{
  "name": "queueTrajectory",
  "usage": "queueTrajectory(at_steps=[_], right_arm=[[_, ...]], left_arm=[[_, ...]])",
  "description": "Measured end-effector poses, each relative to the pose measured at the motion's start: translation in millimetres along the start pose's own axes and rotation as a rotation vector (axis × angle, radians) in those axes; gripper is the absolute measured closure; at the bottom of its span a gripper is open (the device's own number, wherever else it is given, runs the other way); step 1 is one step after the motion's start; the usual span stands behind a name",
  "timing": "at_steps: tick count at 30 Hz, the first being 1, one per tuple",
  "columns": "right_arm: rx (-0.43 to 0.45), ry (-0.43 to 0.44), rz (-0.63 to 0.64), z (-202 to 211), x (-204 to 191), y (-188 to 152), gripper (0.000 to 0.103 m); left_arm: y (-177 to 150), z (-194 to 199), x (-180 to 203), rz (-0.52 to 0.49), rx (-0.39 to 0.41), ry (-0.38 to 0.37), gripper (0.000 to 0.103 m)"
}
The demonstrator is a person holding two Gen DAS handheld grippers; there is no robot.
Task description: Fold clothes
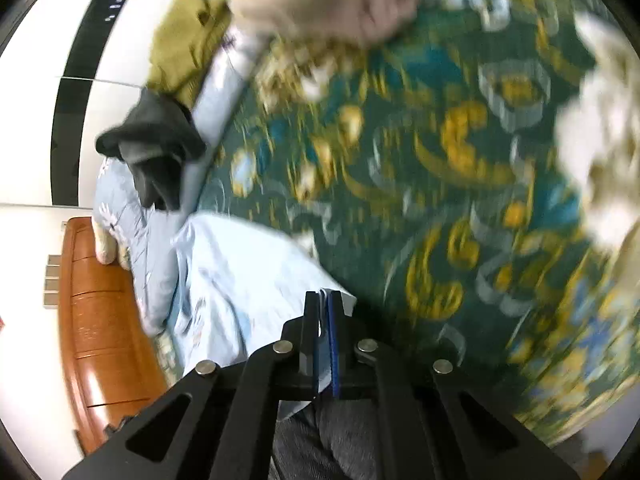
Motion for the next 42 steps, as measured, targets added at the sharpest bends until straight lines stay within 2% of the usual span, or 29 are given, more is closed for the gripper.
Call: queueTrajectory(at_steps=[9,12,16,17,19,23,27,33,38,40,42], right_arm=[[0.083,-0.123,0.079,33,7,40,0.101],[0.042,-0.140,0.075,30,15,41,0.100],[-0.011,-0.113,-0.039,15,43,22,0.097],[-0.014,-0.099,-0.075,13,50,18,0.092],[-0.024,-0.076,-0.139,9,63,8,0.052],[-0.037,-0.047,-0.248,0,85,-7,0.050],[-0.065,0.006,-0.313,-14,91,-15,0.049],[-0.122,0.022,-0.302,-22,81,-22,0.049],[-0.112,0.036,-0.316,-29,79,-26,0.053],[-0.099,0.036,-0.309,-30,75,-25,0.079],[-0.087,0.038,-0.279,-32,67,-21,0.096]], left_arm=[[-1,0,4,-0.005,0.001,0.014,0.045],[-2,0,5,-0.011,0.000,0.015,0.045],[-6,-4,6,-0.015,-0.015,0.023,0.045],[-6,-5,6,-0.017,-0.019,0.026,0.045],[-7,-5,5,-0.022,-0.017,0.033,0.045],[-5,-5,5,-0.021,-0.014,0.037,0.045],[-8,-5,8,-0.037,-0.022,0.032,0.045],[-11,-5,14,-0.044,-0.026,0.032,0.044],[-13,-4,17,-0.053,-0.027,0.029,0.044],[-14,-4,18,-0.054,-0.026,0.028,0.044],[-14,-4,17,-0.053,-0.025,0.029,0.044]])
Point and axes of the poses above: each gripper's, at about its wrist camera, not at the fingertips, and z roughly against the way its jaws point, x to its right, y to its top, the point moved 8 cm from there along -z, roughly the way its jaws point, and after that the axes turned 15 degrees about y, right-handed, at the moved point
